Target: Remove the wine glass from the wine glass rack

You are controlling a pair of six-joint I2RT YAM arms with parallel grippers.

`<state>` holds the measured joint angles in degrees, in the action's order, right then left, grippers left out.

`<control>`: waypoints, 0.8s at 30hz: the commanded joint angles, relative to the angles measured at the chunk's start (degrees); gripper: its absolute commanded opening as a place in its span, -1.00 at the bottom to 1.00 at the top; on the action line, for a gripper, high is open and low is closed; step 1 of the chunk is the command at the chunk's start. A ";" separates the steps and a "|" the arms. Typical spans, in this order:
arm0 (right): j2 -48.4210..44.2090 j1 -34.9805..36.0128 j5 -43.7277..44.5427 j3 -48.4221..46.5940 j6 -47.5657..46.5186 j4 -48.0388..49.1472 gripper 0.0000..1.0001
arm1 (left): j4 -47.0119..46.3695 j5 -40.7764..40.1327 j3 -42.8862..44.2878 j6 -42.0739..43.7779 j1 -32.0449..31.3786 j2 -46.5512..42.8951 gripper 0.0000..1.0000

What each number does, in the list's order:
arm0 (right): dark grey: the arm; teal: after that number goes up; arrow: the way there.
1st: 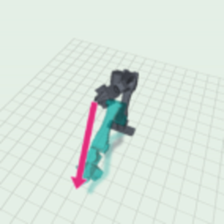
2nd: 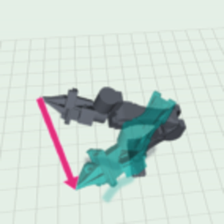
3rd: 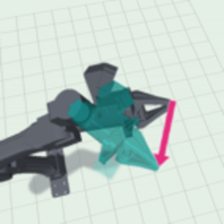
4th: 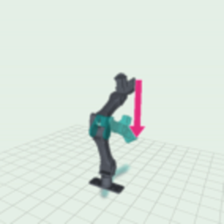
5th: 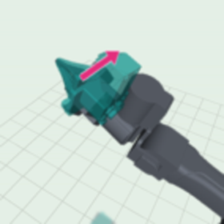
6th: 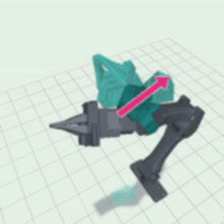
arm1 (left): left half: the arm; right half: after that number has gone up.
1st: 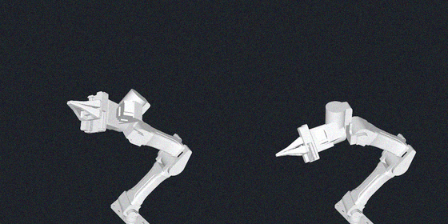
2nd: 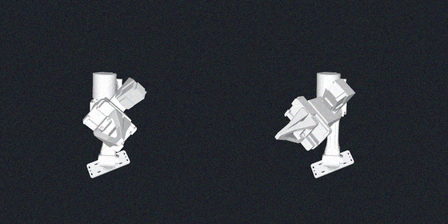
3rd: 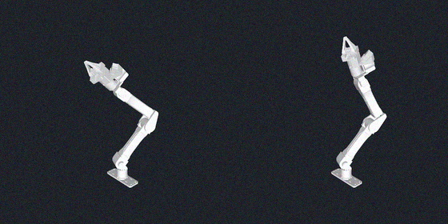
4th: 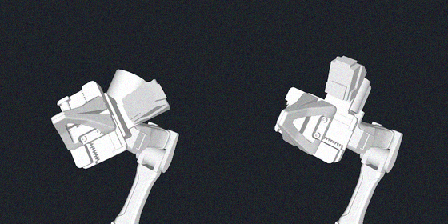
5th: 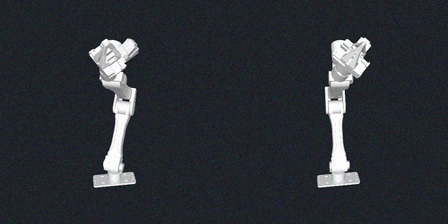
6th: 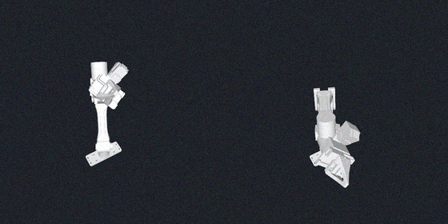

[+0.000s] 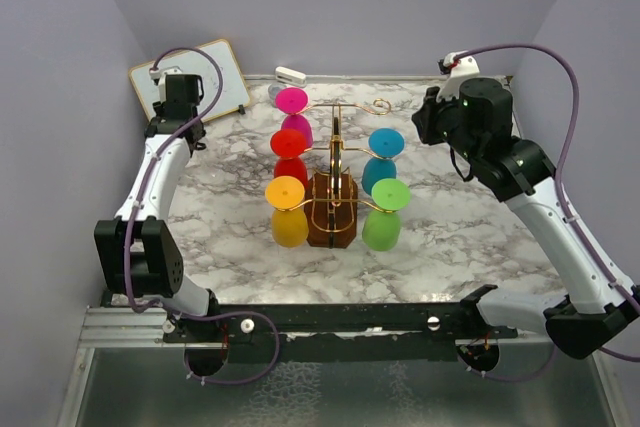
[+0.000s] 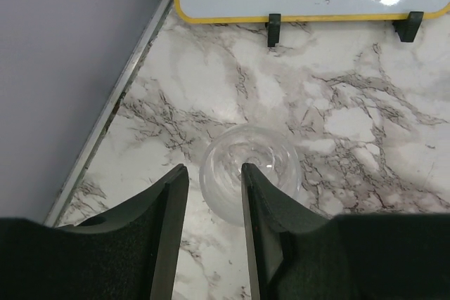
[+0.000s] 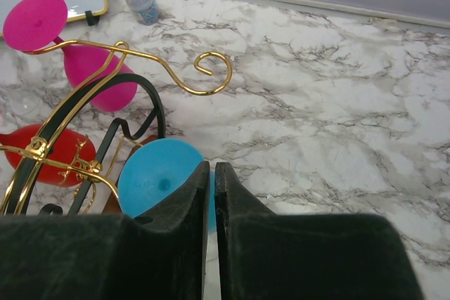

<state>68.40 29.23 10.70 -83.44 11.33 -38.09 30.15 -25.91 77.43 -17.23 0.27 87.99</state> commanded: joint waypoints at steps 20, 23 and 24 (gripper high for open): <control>-16.59 -0.24 -14.25 15.63 7.98 19.44 -0.95 | -27.16 54.88 -33.08 -6.38 -0.42 -49.69 -1.00; -10.36 -0.32 -7.91 10.25 10.24 13.50 -0.97 | -26.59 54.60 -37.60 -5.43 -0.99 -52.17 -1.00; -7.85 -0.33 -7.13 7.99 11.34 11.35 -0.97 | -25.98 53.82 -38.23 -4.87 -1.24 -52.96 -1.00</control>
<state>52.01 29.23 -5.41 -69.80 18.72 -22.81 5.50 23.86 42.94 -23.07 -0.16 37.93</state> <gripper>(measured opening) 0.020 0.010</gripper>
